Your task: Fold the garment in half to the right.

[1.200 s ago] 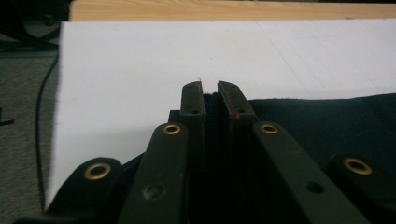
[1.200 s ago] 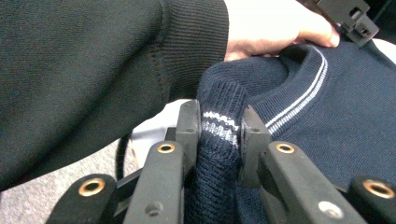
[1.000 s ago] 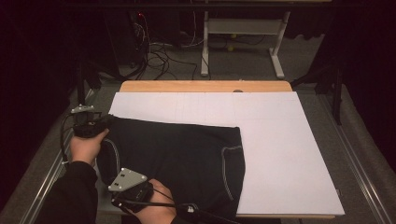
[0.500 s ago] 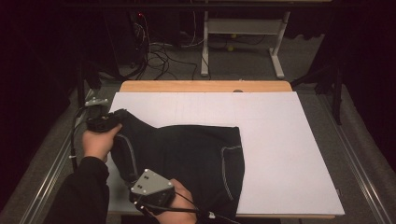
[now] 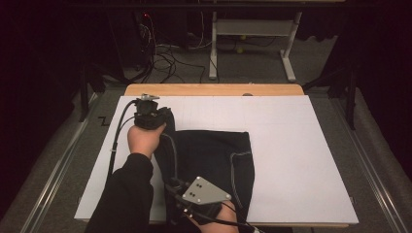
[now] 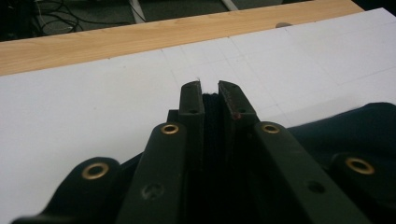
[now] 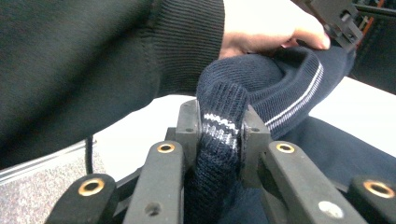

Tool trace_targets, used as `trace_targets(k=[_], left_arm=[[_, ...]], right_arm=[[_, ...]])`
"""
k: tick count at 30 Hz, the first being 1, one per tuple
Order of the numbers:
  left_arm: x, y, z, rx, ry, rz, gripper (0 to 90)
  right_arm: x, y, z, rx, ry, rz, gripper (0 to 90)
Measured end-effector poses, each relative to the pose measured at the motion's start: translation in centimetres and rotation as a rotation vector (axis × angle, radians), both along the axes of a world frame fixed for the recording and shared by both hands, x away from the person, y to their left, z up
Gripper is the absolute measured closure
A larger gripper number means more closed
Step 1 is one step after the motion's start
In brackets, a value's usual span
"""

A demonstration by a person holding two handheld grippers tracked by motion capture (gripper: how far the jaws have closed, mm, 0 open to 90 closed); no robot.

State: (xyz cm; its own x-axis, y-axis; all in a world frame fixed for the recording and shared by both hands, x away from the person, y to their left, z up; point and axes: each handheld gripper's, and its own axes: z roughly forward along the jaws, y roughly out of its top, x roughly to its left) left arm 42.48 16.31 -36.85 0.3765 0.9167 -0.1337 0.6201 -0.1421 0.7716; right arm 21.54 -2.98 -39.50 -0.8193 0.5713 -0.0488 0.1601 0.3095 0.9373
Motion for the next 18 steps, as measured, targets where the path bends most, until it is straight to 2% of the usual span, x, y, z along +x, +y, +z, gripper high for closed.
trace_targets(k=[2,10,18], left_arm=[[0.2,-1.1,-0.2,0.017,0.007,-0.011,76.5],[1.2,-5.0,-0.9,0.023,0.021,-0.039,76.4],[1.5,-8.9,-0.8,0.051,0.02,-0.1,76.3]], right_arm=[[0.0,-1.1,-0.4,0.002,0.007,-0.014,75.6],[-0.1,-5.1,-1.6,0.008,0.027,-0.08,75.6],[-0.7,-7.8,-2.2,0.004,0.028,-0.116,75.5]])
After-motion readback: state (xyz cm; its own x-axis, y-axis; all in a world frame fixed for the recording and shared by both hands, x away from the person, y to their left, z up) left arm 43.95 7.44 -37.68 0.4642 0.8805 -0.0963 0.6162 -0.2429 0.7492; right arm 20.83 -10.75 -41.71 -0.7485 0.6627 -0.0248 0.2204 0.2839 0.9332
